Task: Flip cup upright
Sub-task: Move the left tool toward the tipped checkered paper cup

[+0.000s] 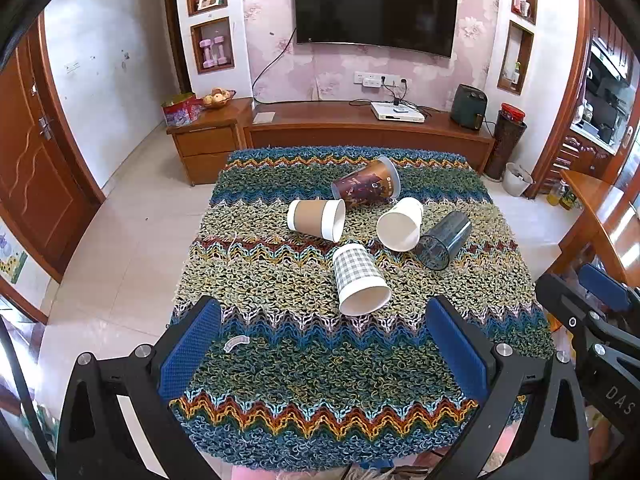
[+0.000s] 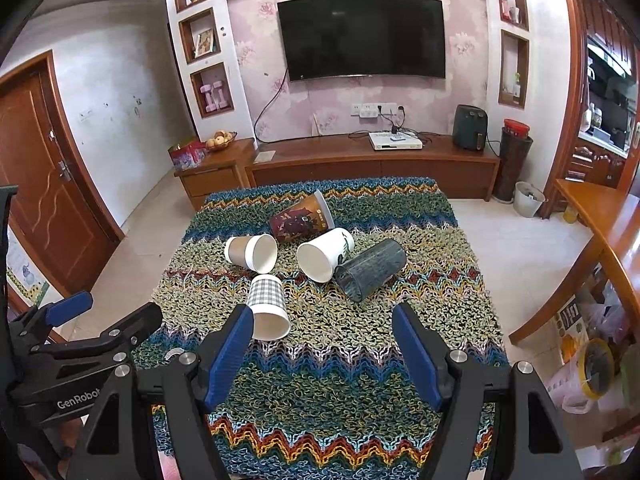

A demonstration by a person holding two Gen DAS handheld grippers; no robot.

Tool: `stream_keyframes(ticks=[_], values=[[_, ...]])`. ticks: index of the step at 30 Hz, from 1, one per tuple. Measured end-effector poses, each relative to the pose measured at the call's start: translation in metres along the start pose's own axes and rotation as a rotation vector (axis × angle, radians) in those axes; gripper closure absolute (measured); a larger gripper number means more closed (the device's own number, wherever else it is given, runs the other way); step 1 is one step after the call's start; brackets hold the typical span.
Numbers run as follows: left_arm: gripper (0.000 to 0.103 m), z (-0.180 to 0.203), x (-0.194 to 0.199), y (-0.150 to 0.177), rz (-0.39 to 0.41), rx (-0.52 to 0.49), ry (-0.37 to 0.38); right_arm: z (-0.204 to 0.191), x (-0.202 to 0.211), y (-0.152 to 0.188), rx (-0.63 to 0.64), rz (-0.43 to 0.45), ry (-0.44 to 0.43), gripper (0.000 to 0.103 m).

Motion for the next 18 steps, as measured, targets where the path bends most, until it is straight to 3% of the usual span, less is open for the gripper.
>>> stream_keyframes(ticks=[18], values=[[0.001,0.0,-0.047,-0.009,-0.061,-0.134,-0.004,0.005,-0.043,-0.006,-0.04,-0.087,0.019,0.03]])
Point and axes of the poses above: each gripper's, at about its wrist camera, not at the fingertips, and x roughly against the way its jaws point, z to its right, y to its underside, the point moved 7 cm from there along -x, roughly the way its jaws point, and after that the axes turned 11 degrees about -z, right-handed, at the moved point
